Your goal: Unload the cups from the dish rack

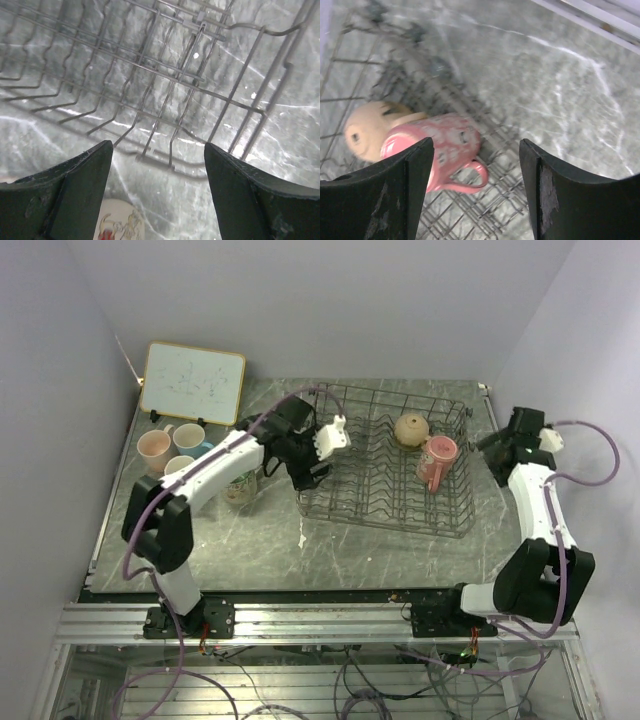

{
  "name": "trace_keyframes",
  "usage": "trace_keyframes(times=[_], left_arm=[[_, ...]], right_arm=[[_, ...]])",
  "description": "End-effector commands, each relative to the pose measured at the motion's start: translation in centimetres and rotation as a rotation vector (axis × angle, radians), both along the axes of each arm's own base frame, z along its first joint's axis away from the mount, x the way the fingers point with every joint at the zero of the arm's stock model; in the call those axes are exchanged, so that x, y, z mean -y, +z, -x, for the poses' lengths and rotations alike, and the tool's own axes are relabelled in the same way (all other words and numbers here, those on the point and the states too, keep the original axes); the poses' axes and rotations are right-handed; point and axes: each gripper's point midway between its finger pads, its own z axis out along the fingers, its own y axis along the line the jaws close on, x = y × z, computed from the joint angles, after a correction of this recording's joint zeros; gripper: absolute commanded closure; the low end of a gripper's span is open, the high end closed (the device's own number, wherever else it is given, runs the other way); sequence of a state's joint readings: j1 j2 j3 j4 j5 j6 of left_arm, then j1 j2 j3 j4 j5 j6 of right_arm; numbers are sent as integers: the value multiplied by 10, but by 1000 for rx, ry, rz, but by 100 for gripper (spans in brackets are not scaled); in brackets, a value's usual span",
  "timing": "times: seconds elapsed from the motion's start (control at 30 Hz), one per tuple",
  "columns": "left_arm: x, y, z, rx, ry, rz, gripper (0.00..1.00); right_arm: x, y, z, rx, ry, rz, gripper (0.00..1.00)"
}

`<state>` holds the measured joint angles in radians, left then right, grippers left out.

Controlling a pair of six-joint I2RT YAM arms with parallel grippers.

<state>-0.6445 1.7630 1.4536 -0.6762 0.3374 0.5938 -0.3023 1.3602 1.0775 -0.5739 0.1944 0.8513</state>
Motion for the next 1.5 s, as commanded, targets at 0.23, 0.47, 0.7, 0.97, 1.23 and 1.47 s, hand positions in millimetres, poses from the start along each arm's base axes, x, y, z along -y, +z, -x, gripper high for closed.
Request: trace_keyframes(times=[0.23, 0.47, 0.7, 0.97, 1.23, 1.47], left_arm=[[-96, 80, 5, 2, 140, 105, 14], [-123, 88, 8, 36, 212, 117, 14], [-126, 96, 12, 59, 240, 131, 14], [-127, 98, 12, 64, 263, 139, 14], [-127, 99, 8, 64, 281, 147, 14], [-125, 91, 12, 43, 265, 147, 15]], right_arm=[[-92, 5, -26, -38, 313, 245, 29], [-104, -32, -15, -112, 389, 246, 30], [-110, -61, -15, -170, 439, 236, 32], [-109, -78, -31, -219, 472, 268, 38], [-120, -85, -34, -170, 520, 280, 53], [-121, -76, -33, -174, 523, 349, 70]])
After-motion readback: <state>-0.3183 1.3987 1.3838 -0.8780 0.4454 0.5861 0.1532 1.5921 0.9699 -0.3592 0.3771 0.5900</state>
